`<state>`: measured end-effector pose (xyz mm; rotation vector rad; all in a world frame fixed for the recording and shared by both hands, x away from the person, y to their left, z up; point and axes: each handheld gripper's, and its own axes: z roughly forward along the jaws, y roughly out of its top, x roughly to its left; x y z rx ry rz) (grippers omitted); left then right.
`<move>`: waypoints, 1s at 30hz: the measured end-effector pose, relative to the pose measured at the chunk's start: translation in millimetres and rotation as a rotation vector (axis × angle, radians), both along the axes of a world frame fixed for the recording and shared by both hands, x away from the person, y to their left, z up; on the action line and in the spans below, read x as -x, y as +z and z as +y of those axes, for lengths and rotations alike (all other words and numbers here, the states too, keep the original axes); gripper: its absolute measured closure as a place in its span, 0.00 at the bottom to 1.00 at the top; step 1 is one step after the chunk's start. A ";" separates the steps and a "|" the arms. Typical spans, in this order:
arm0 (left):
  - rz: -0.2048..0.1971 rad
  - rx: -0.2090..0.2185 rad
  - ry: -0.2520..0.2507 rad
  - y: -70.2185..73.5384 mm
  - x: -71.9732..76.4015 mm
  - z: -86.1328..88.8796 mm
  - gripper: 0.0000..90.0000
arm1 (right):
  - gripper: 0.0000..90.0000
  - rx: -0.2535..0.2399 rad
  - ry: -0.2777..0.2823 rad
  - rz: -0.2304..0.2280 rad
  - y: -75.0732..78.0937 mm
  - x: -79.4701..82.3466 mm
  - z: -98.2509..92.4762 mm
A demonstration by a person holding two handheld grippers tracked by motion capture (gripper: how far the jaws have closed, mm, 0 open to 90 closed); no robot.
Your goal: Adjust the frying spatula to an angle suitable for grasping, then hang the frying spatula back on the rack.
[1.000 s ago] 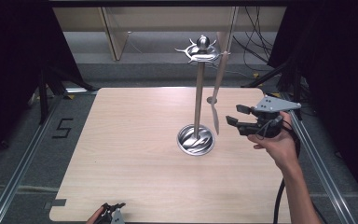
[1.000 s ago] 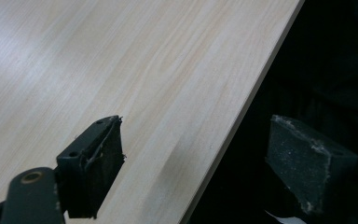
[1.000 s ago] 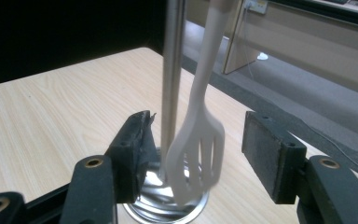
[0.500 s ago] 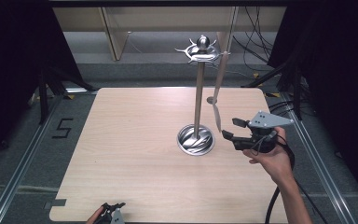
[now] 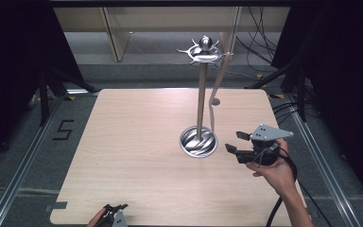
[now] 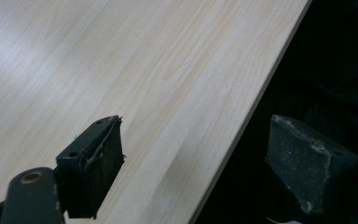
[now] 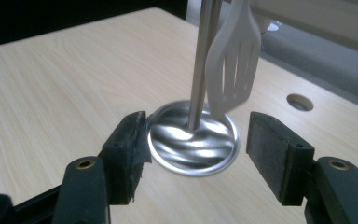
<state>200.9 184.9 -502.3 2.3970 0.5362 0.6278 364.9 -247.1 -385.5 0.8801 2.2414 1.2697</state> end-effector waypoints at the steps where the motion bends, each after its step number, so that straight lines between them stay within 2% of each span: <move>1: 0.003 -0.001 -0.002 -0.4 -0.3 0.0 0.20 | 0.43 0.004 0.000 0.006 -3.1 0.6 0.8; 3: 0.004 -0.003 0.000 -0.2 -1.0 0.4 0.20 | 0.43 0.011 0.005 0.024 -8.4 0.6 1.6; 4: 0.017 0.003 -0.011 -0.7 -1.8 0.1 0.20 | 0.42 0.019 0.007 0.034 -10.0 0.5 0.9; 5: -0.001 0.000 0.002 -0.6 -1.1 0.0 0.20 | 0.42 0.017 0.003 0.041 -12.0 1.8 1.7; 6: 0.005 0.007 -0.004 0.6 0.1 0.5 0.20 | 0.42 0.021 0.001 0.038 -13.7 1.2 1.0; 7: 0.009 0.008 -0.014 0.5 -0.1 0.2 0.20 | 0.42 0.032 0.022 0.031 -16.0 -0.3 0.2; 8: -0.006 -0.002 -0.006 1.4 0.7 0.1 0.20 | 0.42 0.021 -0.003 0.052 -17.1 2.8 1.3; 9: -0.004 0.002 -0.011 1.2 0.5 -0.4 0.20 | 0.42 0.038 0.003 0.053 -18.3 2.8 -0.3; 10: -0.003 0.005 -0.013 1.5 1.1 -0.7 0.20 | 0.42 0.028 -0.012 0.055 -19.5 4.5 0.4; 12: -0.004 0.001 -0.019 1.2 1.7 -1.1 0.20 | 0.42 0.036 -0.015 0.031 -21.0 3.5 -2.7; 13: -0.004 -0.005 -0.019 1.2 1.7 -1.1 0.20 | 0.42 0.033 -0.022 0.062 -21.7 5.7 -2.7; 14: -0.004 -0.003 -0.017 1.0 1.8 -1.0 0.20 | 0.42 0.045 -0.004 0.034 -22.5 2.9 -4.4; 17: 0.010 0.006 -0.017 -0.6 0.5 -1.4 0.20 | 0.42 0.017 -0.033 0.059 -23.9 4.8 -2.5; 19: 0.006 0.002 -0.018 -0.6 0.2 -1.7 0.20 | 0.42 0.026 -0.028 0.043 -25.2 3.5 -3.5; 21: 0.006 0.003 -0.016 -0.4 0.2 -1.8 0.20 | 0.42 0.021 -0.031 0.057 -25.4 5.1 -2.9; 26: -0.001 -0.010 -0.012 -1.0 0.9 -1.2 0.20 | 0.42 0.033 -0.013 0.036 -26.6 5.1 -5.3; 27: 0.010 -0.001 -0.022 -0.7 1.0 -1.2 0.20 | 0.42 0.018 -0.027 0.052 -26.9 6.5 -4.6; 30: -0.006 -0.010 -0.009 -0.4 1.3 -0.1 0.20 | 0.42 0.007 -0.025 0.073 -28.7 10.6 -3.7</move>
